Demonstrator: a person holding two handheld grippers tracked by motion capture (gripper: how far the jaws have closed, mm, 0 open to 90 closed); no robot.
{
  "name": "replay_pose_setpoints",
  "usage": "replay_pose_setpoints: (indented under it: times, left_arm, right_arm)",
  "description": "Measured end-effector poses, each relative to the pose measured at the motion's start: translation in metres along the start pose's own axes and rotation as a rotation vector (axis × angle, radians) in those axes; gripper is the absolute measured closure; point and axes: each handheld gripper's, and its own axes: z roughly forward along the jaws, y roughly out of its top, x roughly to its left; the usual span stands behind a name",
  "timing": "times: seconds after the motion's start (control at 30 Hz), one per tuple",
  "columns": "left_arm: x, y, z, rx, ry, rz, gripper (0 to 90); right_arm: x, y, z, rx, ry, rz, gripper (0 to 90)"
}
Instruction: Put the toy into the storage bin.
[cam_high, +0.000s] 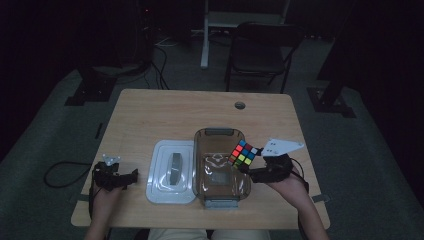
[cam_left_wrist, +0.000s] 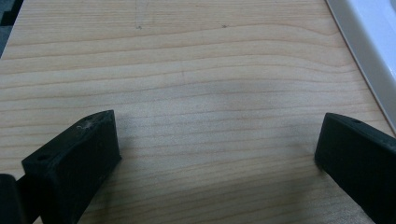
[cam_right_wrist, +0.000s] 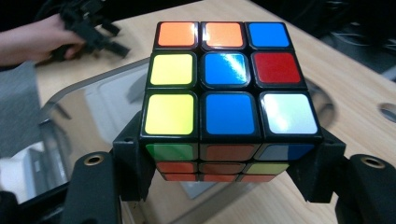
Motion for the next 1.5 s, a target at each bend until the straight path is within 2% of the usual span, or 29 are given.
replay_pose_setpoints:
  times: [0.13,0.43,0.67,0.8,1.1,1.17,1.27,1.43,1.5]
  left_arm:
    - [0.000,0.000,0.000,-0.001,0.000,0.000,0.6]
    - [0.000,0.000,0.000,-0.001,0.000,0.000,0.6]
    - [0.000,0.000,0.000,-0.001,0.000,0.000,0.6]
    - [0.000,0.000,0.000,-0.001,0.000,0.000,0.6]
    - [0.000,0.000,0.000,-0.001,0.000,0.000,0.6]
    - [0.000,0.000,0.000,-0.001,0.000,0.000,0.6]
    - [0.000,0.000,0.000,-0.001,0.000,0.000,0.6]
    - [0.000,0.000,0.000,-0.001,0.000,0.000,0.6]
    - [0.000,0.000,0.000,-0.001,0.000,0.000,0.6]
  right_arm:
    - [0.004,0.003,0.010,0.039,0.064,-0.040,33.9]
    - [0.012,0.010,0.033,0.141,0.153,-0.113,33.9]
    - [0.017,0.014,0.054,0.251,0.149,-0.181,33.9]
    - [0.019,0.014,0.066,0.316,0.192,-0.202,33.9]
    - [0.022,0.020,0.088,0.476,0.218,-0.276,33.9]
    - [0.022,0.020,0.090,0.494,0.224,-0.285,33.9]
    - [0.026,0.023,0.103,0.582,0.230,-0.325,33.9]
    - [0.035,0.025,0.117,0.675,0.235,-0.398,33.9]
    - [0.036,0.025,0.122,0.695,0.232,-0.418,33.9]
